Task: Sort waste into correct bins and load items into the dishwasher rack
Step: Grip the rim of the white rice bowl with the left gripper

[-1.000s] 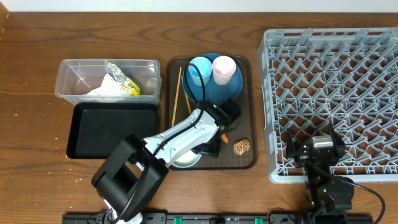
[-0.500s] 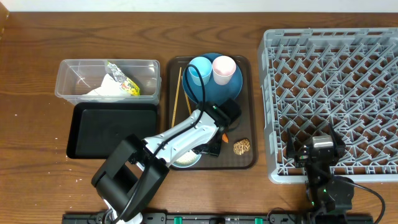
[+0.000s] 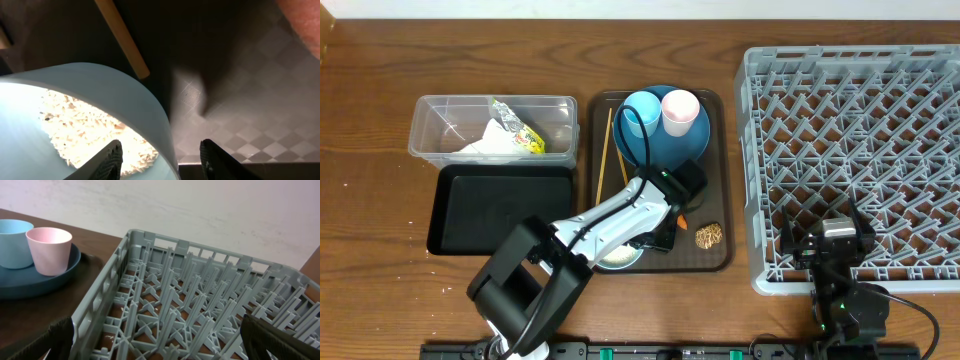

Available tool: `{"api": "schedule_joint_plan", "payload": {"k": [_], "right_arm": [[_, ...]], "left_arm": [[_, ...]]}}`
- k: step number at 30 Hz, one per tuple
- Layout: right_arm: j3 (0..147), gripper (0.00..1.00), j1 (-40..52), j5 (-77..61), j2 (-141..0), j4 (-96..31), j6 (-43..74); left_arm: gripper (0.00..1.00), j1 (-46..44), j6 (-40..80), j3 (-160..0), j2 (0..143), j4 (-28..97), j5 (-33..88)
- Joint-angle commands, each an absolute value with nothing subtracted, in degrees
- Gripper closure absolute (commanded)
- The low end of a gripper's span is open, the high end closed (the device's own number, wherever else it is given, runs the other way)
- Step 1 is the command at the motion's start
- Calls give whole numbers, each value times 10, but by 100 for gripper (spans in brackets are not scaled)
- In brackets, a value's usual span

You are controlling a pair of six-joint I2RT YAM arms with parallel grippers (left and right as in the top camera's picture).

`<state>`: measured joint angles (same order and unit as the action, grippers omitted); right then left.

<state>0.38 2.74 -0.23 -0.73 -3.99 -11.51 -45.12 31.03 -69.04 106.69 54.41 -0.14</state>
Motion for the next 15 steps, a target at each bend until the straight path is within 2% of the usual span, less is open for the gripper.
{"api": "schedule_joint_plan", "payload": {"k": [1, 3, 8, 15], "right_arm": [[3, 1, 23, -4, -6, -42, -119], [3, 1, 23, -4, -6, -42, -119], [3, 1, 23, -4, -6, -42, -119], [3, 1, 23, -4, -6, -42, -119]], "left_arm": [[49, -451, 303, -684, 1090, 543, 4], [52, -450, 297, -684, 1095, 542, 10], [68, -450, 298, -685, 1096, 541, 9], [69, -448, 298, -692, 1096, 548, 9]]}}
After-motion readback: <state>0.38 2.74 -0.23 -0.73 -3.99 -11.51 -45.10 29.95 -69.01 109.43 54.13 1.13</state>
